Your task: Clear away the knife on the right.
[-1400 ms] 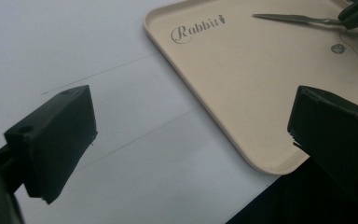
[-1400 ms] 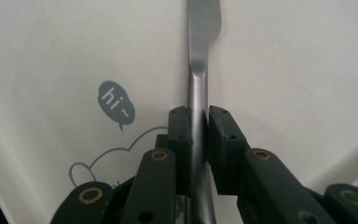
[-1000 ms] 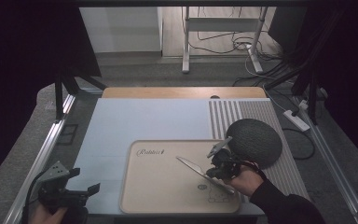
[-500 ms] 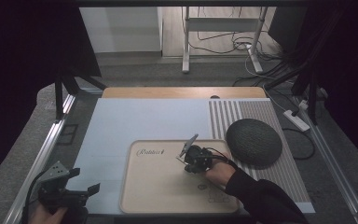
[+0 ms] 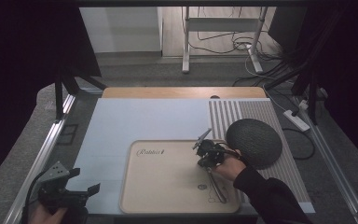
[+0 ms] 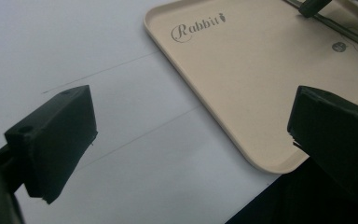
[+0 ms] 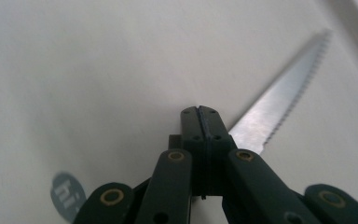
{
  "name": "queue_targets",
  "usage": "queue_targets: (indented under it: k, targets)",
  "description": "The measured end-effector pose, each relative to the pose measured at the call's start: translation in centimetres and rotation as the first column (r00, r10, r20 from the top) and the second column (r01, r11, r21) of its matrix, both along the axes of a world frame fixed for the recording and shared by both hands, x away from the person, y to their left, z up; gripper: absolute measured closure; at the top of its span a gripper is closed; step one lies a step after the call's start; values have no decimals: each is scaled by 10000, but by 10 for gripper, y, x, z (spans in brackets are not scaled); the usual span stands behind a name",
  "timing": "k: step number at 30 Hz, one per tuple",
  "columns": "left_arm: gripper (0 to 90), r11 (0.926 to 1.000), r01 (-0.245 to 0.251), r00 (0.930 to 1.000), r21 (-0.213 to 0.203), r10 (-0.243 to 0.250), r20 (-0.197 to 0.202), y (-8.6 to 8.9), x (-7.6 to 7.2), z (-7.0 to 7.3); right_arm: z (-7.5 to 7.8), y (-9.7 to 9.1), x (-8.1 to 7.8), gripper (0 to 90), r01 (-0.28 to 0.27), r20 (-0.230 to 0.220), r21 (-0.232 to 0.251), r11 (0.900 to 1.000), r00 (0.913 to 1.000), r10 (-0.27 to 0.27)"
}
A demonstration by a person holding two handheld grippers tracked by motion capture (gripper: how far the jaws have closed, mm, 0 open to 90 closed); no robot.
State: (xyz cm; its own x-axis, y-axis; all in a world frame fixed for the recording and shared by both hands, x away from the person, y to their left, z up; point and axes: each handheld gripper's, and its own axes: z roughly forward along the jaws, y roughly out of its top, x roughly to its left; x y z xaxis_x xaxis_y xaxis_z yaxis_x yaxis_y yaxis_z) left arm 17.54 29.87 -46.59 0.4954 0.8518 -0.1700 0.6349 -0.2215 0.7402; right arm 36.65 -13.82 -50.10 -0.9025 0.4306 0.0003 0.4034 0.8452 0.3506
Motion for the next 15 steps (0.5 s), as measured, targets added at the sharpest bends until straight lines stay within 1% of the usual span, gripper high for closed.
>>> queue_targets:
  k: [4, 7, 9, 11, 15]
  targets:
    - [21, 10000, 8, 10000, -5, -8, 5, 0, 0, 0, 1, -13, -4, 899, 237, -201, 26, 9997, 9995, -236]
    - [22, 10000, 9, 10000, -17, -9, -2, 0, 0, 0, 2, -17, -13, 899, 160, -447, -60, 9999, 9989, -162]
    - [22, 10000, 5, 10000, -33, -5, -3, 0, 0, 0, 2, -17, -19, 898, -47, -461, -204, 9998, 9989, 38]
    - [22, 10000, 5, 10000, -32, -5, 0, 0, 0, 0, 3, -19, -24, 898, -92, -486, -355, 9993, 9988, 75]
    - [22, 10000, 4, 10000, -42, -4, 2, 0, 0, 0, 3, -28, -28, 899, 58, -601, -398, 9992, 9982, -82]
